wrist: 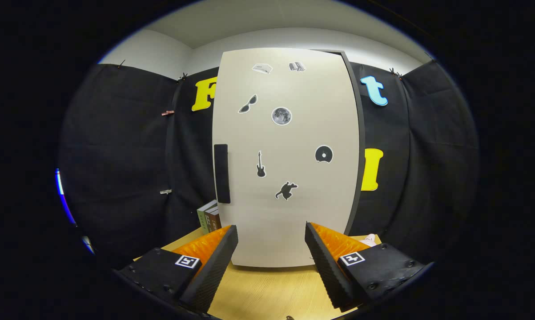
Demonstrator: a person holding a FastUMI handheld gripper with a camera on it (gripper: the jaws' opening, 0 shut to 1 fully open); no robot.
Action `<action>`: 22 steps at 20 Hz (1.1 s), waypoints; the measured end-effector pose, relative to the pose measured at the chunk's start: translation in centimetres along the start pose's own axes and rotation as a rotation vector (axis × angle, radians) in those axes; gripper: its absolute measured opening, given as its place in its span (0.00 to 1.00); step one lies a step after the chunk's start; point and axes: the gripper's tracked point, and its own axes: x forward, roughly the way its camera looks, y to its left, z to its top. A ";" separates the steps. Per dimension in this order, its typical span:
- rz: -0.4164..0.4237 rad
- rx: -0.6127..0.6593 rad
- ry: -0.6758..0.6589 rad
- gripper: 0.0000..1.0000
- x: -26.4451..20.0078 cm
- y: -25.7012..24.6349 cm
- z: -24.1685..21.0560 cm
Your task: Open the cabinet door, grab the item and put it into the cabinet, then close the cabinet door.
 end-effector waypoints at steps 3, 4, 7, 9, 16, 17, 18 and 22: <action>0.001 0.002 -0.006 0.98 0.0 0.0 0.4; -0.002 0.001 -0.008 0.98 -0.1 -0.1 0.6; -0.014 -0.004 -0.020 0.98 -0.1 -0.4 1.2; -0.025 -0.005 -0.029 0.98 0.2 -0.8 1.6; -0.057 0.021 -0.041 0.98 0.8 -2.3 1.7; -0.060 0.020 -0.040 0.98 0.9 -2.5 1.7; -0.062 0.019 -0.041 0.98 0.9 -2.5 1.7; -0.068 0.009 -0.049 0.98 1.1 -2.8 2.0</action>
